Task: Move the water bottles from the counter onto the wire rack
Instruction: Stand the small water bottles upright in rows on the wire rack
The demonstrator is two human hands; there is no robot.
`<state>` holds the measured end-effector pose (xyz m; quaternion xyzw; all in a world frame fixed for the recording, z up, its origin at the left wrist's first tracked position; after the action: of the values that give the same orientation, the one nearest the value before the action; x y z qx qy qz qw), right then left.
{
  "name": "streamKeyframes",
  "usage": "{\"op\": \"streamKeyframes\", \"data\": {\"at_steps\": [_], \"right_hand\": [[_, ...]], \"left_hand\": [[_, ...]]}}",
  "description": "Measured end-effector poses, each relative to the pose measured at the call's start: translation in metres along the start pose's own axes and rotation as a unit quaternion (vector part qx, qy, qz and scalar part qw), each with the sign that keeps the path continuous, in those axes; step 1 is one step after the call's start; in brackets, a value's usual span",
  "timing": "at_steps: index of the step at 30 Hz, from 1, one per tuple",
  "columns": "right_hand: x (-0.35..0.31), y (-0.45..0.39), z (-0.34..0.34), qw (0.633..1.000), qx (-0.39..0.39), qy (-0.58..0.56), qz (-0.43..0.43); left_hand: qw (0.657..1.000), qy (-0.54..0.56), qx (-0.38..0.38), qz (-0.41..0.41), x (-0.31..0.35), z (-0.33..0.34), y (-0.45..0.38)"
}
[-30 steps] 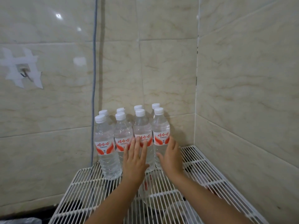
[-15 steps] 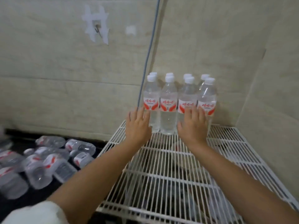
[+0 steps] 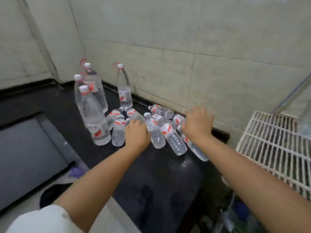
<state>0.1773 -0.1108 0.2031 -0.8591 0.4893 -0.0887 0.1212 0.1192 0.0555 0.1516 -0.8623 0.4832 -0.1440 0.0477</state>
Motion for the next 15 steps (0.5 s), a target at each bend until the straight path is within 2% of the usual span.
{"op": "streamKeyframes", "data": {"at_steps": [4, 7, 11, 15], "right_hand": [[-0.065, -0.037, 0.073, 0.996, -0.084, -0.021, 0.015], [-0.08, -0.052, 0.128, 0.991, -0.111, -0.055, 0.052], [-0.062, -0.066, 0.185, 0.983, -0.14, -0.052, 0.105], [-0.04, -0.07, 0.219, 0.977, -0.191, -0.037, 0.089]], "left_hand": [[0.997, -0.036, -0.063, -0.013, -0.074, 0.05, -0.026], [0.996, -0.028, -0.087, -0.016, -0.101, 0.079, -0.047], [0.989, 0.044, -0.138, -0.019, -0.106, 0.117, -0.076], [0.977, 0.137, -0.158, 0.041, -0.078, 0.147, -0.107]]}}
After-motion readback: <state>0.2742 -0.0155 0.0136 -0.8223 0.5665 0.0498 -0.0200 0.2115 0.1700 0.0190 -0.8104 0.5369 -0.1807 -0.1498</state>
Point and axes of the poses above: each hand's wrist, its own y-axis away from the middle knuckle, its own z-axis out of the palm, x = y × z, the point moved 6 cm from there along -y, towards the middle knuckle, and after that the axes turned 11 degrees about -z, right-handed, at the moved point
